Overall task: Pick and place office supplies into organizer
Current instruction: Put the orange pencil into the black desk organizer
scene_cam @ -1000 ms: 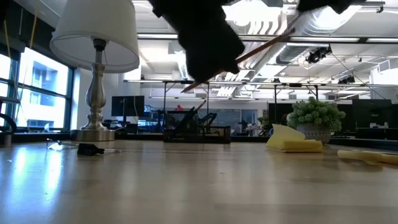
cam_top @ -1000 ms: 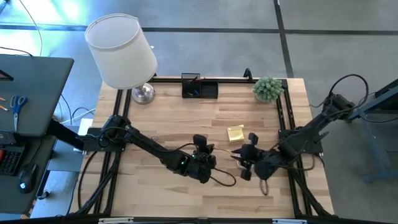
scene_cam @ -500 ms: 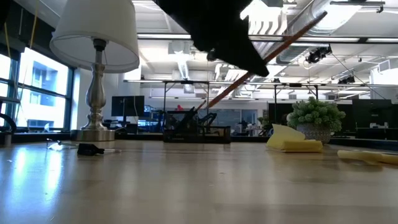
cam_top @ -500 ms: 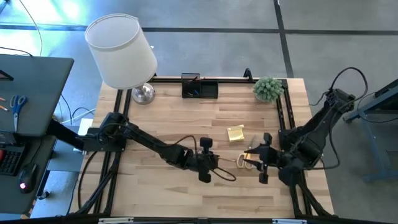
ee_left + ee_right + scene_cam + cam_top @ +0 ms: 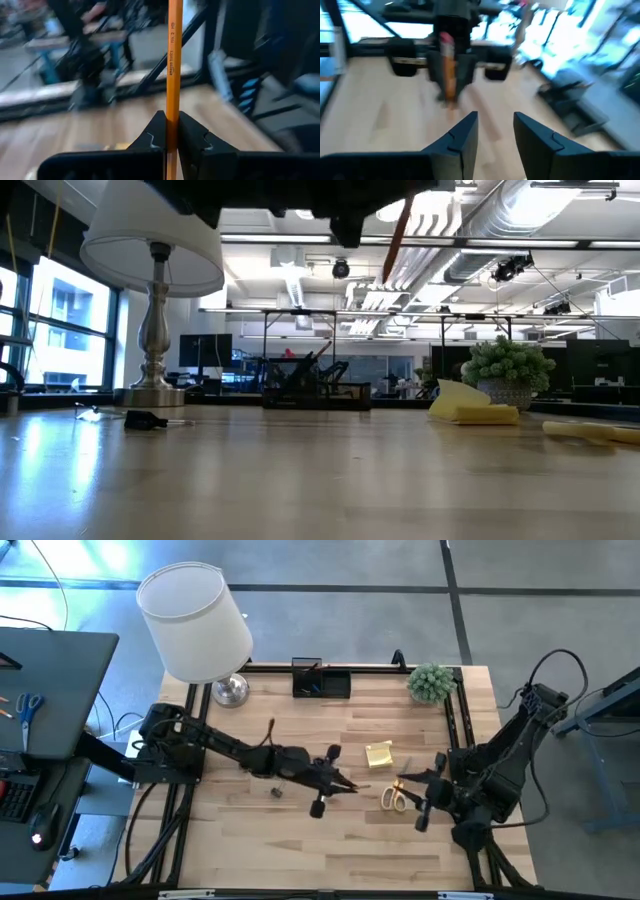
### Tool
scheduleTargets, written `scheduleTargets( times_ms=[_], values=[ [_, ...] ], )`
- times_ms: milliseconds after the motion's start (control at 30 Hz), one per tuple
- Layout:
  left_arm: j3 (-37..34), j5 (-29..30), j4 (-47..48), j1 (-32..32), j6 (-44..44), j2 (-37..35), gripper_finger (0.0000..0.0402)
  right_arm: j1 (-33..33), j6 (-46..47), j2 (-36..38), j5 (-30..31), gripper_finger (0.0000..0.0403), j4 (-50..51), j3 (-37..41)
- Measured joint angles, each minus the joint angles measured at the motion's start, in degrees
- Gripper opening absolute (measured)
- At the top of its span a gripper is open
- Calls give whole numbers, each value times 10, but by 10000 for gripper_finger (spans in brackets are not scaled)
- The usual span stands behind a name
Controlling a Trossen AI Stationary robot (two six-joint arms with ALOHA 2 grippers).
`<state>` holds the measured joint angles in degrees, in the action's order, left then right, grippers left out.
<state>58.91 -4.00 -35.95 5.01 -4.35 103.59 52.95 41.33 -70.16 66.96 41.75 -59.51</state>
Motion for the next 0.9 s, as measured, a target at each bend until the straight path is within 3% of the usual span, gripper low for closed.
scheduleTargets(
  times_ms=[133, 333, 433, 533, 900],
  values=[
    [-3, -61, -50, -19, 24, -1, 0, -28, -99, -23, 28, 119, -83, 0],
    [-3, -109, -75, -35, 47, -1, 0, -70, -263, -42, -80, 119, -243, 0],
    [-3, -114, -77, -41, 57, -1, 0, -80, -310, -41, -95, 119, -296, 0],
    [-3, -114, -86, -40, 54, 0, 0, -91, -332, -41, -89, 119, -316, 0],
    [-3, -126, -119, -24, 57, 5, 0, -154, -354, -41, -163, 119, -368, 0]
  ],
)
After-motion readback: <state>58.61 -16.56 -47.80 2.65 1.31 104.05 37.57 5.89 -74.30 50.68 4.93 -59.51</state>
